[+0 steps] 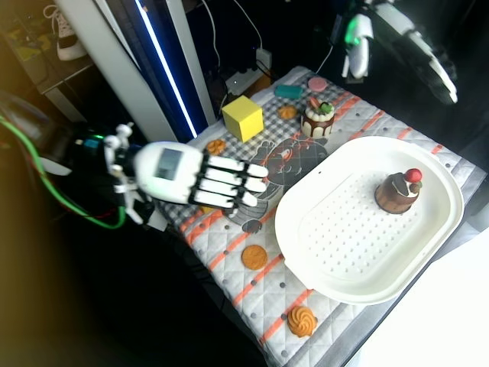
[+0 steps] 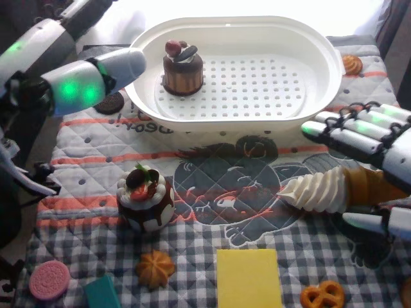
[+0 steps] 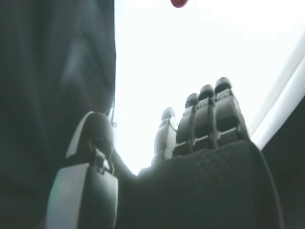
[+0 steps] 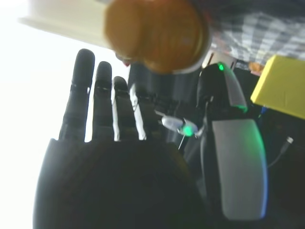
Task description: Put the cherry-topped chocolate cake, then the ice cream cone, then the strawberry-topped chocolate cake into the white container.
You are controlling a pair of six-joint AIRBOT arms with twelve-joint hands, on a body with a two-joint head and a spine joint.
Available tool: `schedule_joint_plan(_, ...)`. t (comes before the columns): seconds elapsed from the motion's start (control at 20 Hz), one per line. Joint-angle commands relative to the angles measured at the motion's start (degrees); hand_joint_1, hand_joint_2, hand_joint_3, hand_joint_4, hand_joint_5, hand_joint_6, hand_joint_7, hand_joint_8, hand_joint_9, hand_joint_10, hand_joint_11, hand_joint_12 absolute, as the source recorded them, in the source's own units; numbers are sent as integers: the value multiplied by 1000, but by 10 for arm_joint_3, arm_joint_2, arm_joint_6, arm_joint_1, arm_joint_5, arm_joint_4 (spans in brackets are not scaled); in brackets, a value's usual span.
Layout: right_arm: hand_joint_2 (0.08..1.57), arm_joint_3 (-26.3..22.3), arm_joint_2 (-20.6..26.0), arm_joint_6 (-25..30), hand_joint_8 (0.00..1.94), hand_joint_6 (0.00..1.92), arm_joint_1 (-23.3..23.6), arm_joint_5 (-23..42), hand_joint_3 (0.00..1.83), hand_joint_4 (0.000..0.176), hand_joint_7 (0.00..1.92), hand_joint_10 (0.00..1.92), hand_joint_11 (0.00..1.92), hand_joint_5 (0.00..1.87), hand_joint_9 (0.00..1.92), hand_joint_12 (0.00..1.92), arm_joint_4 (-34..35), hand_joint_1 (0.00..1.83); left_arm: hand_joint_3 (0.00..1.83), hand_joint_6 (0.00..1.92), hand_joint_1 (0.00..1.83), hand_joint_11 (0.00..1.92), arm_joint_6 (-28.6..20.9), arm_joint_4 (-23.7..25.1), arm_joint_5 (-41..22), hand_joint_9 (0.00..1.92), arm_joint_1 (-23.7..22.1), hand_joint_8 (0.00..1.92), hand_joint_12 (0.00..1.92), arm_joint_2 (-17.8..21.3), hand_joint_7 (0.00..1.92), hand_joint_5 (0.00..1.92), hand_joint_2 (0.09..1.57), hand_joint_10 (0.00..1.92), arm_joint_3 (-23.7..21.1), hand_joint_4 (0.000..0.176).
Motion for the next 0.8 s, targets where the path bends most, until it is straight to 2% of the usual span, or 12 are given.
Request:
schedule_joint_plan(0.0,1205,5,-1,2,243,89,7,50,0,0,429,1001,2,221,188,1729,-2,981,7,3,349,0,-3,16,-91,0,-2,0,0,8,0,8,1268,0,-3,176)
schedule_joint_plan(0.05,1287,9,-7,2,1197,1263,11,42,2,0,705,1322,380,447,509,1839,-2,1106,4,2,347,0,-3,18,-97,0,2,0,0,12,0,6,1263,0,-6,176)
schedule_joint_plan(0.1,1289,11,-9,2,1432,1411,12,40,0,0,766,1446,560,555,666,1866,-2,1146,1,1,338,0,-3,18,-101,0,4,0,0,14,0,4,1257,0,-8,176)
schedule_joint_plan(0.15,1261,11,-9,2,1434,1284,13,40,0,0,744,1636,666,651,710,1910,-2,1293,1,0,314,0,-3,18,-105,0,6,0,0,16,0,0,1257,0,-9,176)
schedule_joint_plan(0.2,1271,12,-8,2,1614,1231,15,40,1,0,760,1832,982,663,928,1919,-3,1218,3,1,305,0,-3,18,-109,0,9,0,0,18,0,4,1262,0,-11,176)
schedule_joint_plan(0.25,1284,11,-5,2,1639,1289,20,44,4,0,764,1849,944,618,873,1921,-7,1194,6,1,283,0,-3,18,-114,0,13,0,0,21,0,2,1269,0,-14,176)
schedule_joint_plan(0.4,1287,1,15,1,1655,1267,30,79,0,0,761,1875,931,618,876,1921,-20,1189,9,0,291,0,-3,17,-126,0,24,0,0,29,0,0,1279,0,-21,176)
schedule_joint_plan(0.45,1285,-3,25,0,1592,1337,35,92,2,0,793,1779,930,584,915,1921,-26,1188,8,2,278,0,-3,15,-129,0,27,0,0,31,0,5,1282,0,-23,176)
schedule_joint_plan(0.5,1274,-6,33,-1,1552,1317,41,105,0,0,816,1735,951,602,944,1921,-30,1196,9,5,274,0,-3,13,-132,0,32,0,0,33,0,12,1285,0,-25,176)
schedule_joint_plan(0.65,1272,-7,47,-17,1542,1322,69,122,0,0,819,1674,935,599,915,1921,-33,1197,7,3,232,0,-3,15,-137,0,42,0,0,37,0,11,1287,0,-31,176)
schedule_joint_plan(0.7,1277,-1,47,-27,1575,1302,90,120,1,0,775,1723,719,598,739,1920,-32,1216,4,14,359,0,-3,15,-148,0,51,0,0,39,0,42,1290,0,-37,176)
schedule_joint_plan(0.75,1292,5,43,-38,1685,1256,106,112,3,0,734,1881,831,620,753,1921,-30,1188,3,12,362,0,-3,15,-155,0,59,0,0,39,0,40,1290,0,-40,176)
